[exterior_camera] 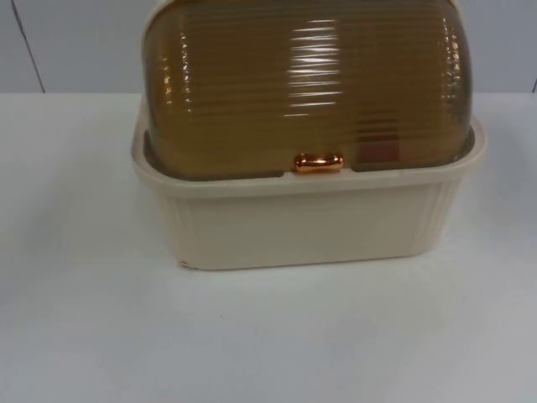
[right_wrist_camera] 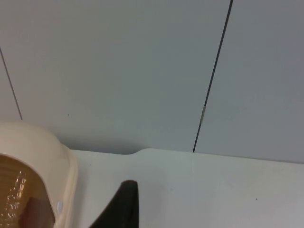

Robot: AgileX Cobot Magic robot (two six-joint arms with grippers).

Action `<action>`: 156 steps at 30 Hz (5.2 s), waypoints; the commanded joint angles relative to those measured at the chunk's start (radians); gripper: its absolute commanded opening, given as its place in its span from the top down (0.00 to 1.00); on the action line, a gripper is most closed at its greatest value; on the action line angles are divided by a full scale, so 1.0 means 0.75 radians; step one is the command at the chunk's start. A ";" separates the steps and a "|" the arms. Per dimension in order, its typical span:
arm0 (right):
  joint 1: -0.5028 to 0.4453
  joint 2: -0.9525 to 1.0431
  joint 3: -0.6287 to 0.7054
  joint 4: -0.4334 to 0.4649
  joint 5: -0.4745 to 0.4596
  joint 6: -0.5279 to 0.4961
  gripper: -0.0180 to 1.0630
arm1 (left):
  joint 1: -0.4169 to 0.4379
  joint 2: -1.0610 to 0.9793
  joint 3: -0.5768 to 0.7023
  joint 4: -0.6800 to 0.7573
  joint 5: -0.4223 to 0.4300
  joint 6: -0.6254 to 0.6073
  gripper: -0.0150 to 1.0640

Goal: Open the box lid with the left hand, place the block into the box with the right hand, then close the box lid with the left hand.

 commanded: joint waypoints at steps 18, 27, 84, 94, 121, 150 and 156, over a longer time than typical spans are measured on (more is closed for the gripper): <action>0.000 -0.010 -0.005 0.005 -0.014 0.003 0.02 | 0.799 -0.313 0.044 -0.088 -0.130 -0.048 0.99; 0.000 -0.010 -0.005 0.030 0.001 0.006 0.02 | 0.619 -0.236 0.044 0.040 -0.101 -0.052 0.41; 0.000 -0.812 -0.005 -0.012 0.089 0.005 0.02 | 0.619 -1.156 0.037 0.236 0.172 -0.052 0.01; 0.000 -1.096 -0.005 -0.003 0.228 -0.030 0.02 | 0.619 -1.514 0.036 0.285 0.266 -0.052 0.01; 0.000 -1.320 0.367 -0.003 0.717 0.090 0.02 | 0.619 -1.639 0.042 0.282 1.148 -0.121 0.01; 0.000 -1.320 0.711 -0.012 0.807 0.120 0.02 | 0.619 -1.639 0.665 0.273 1.154 -0.246 0.01; 0.000 -1.320 0.711 -0.012 0.807 0.120 0.02 | 0.619 -1.639 0.665 0.266 1.154 -0.273 0.01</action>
